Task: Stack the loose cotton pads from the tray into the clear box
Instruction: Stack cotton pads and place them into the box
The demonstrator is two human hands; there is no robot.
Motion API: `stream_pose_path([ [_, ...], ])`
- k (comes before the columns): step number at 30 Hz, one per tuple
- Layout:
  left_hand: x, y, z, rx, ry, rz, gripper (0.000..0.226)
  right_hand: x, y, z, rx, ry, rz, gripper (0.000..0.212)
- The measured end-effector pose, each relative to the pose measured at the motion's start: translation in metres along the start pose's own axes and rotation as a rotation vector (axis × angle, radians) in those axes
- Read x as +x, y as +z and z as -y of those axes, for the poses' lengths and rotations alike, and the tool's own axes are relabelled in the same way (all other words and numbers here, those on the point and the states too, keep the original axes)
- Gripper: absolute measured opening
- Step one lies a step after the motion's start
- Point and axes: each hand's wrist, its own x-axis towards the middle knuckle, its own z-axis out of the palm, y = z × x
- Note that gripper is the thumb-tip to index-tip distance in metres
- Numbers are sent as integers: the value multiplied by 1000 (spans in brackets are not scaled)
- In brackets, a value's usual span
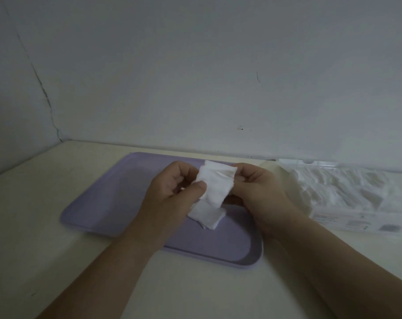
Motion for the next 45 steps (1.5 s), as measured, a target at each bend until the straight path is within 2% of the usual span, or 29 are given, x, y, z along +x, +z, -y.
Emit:
stream_pose_path([
  [2, 0, 1, 1, 20, -4, -6, 14, -1, 0, 0, -16, 2, 35, 10],
  [5, -2, 2, 3, 72, 19, 2, 23, -1, -1, 0, -68, 6, 59, 7],
  [11, -3, 3, 1, 127, 16, -68, 6, 0, -1, -2, -86, 19, 54, 15],
  [15, -1, 1, 2, 43, -32, -79, 12, 1, 0, -2, -66, 9, 9, 5],
  [17, -1, 2, 0, -21, -59, -43, 16, 1, -2, -2, -39, 7, 22, 11],
  [19, -3, 2, 0, -14, -73, -14, 22, 0, -2, -2, -39, 0, 50, 7],
  [23, -3, 1, 2, 62, -44, -68, 11, -2, -1, -2, -51, -12, 83, 13],
  [28, -2, 0, 3, 69, -42, -85, 8, 1, -1, -5, -86, 3, 69, 17],
  [35, 0, 2, 5, 30, -89, -154, 11, 4, -4, -2, -81, 80, 102, 24],
  [38, 0, 3, 6, 56, -70, -157, 16, 2, -5, 0, -46, 89, 172, 36],
  [41, 0, 3, 7, 147, -25, -120, 21, -1, -3, -2, -146, 15, 194, 24],
  [43, 1, 1, 10, 295, 9, -84, 16, 0, -2, -7, -191, -42, 88, 15],
  [45, 0, -2, 15, 530, -2, -35, 26, 3, -4, -11, -253, -126, -37, 10],
])
